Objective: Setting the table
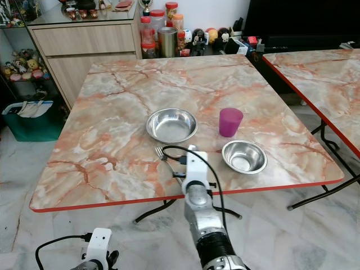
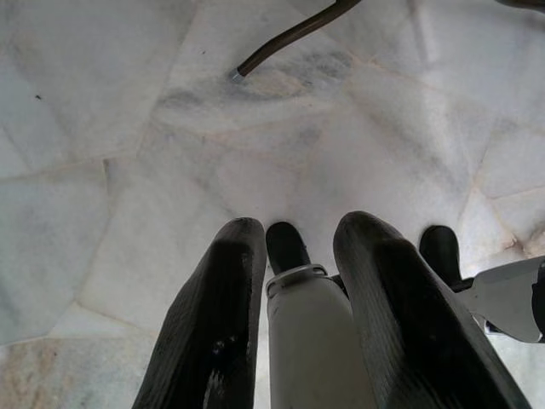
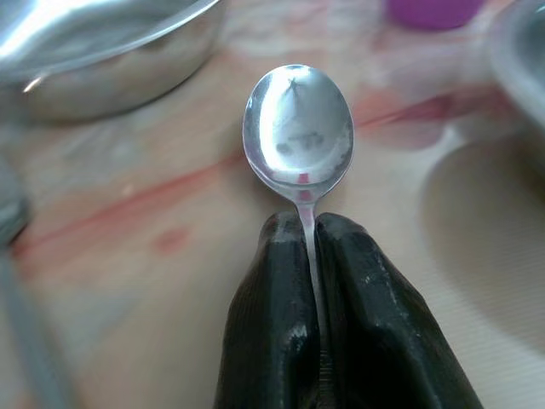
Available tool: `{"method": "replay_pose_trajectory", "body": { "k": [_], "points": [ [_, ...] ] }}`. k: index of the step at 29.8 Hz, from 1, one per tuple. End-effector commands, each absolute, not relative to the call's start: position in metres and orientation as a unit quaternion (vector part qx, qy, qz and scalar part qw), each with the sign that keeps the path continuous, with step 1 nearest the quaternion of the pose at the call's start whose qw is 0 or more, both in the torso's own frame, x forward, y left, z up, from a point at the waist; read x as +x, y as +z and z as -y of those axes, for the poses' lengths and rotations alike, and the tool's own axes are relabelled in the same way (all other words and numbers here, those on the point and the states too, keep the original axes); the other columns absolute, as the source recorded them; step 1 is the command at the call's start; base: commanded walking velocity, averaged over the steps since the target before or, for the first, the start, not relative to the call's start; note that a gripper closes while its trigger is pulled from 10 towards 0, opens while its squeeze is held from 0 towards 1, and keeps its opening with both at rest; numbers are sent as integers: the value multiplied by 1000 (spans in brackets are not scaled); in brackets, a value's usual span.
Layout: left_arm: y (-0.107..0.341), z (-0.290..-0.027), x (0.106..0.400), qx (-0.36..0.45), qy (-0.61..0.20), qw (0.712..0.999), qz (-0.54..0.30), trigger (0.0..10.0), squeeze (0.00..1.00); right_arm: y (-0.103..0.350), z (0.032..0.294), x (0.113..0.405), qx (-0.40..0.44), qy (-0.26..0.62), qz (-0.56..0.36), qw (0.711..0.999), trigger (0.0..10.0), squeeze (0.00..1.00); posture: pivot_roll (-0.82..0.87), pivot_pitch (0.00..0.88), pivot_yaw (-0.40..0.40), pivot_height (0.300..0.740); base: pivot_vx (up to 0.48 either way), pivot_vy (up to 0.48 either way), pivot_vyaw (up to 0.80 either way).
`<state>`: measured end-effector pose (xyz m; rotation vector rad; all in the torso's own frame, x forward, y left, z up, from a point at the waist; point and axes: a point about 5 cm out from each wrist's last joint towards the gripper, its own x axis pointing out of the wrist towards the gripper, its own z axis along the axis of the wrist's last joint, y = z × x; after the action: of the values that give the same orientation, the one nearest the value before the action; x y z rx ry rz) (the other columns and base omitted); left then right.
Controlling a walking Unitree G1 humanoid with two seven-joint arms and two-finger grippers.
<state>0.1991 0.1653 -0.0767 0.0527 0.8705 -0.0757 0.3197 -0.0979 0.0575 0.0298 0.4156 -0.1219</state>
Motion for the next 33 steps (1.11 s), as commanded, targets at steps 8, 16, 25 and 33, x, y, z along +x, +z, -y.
{"method": "replay_pose_trajectory", "body": {
  "k": [8, 16, 25, 33],
  "points": [
    [-78, -170, 196, 26, -36, 905, -423, 10000, 0, 83, 85, 321, 1, -29, -139, 990, 10000, 0, -57, 0, 11, 740, 0, 0, 0],
    [-77, -168, 197, 21, -33, 906, -422, 10000, 0, 101, 77, 321, -9, -2, -80, 997, 10000, 0, -54, 0, 5, 740, 0, 0, 0],
    [-75, -173, 201, 27, -21, 909, -416, 10000, 0, 157, 65, 338, -27, 92, 88, 991, 10000, 0, -50, 0, 17, 740, 0, 0, 0],
    [-74, -174, 203, 39, -15, 910, -413, 10000, 0, 161, 64, 337, -48, 150, 130, 979, 10000, 0, -51, 0, 15, 740, 0, 0, 0]
  ]
}}
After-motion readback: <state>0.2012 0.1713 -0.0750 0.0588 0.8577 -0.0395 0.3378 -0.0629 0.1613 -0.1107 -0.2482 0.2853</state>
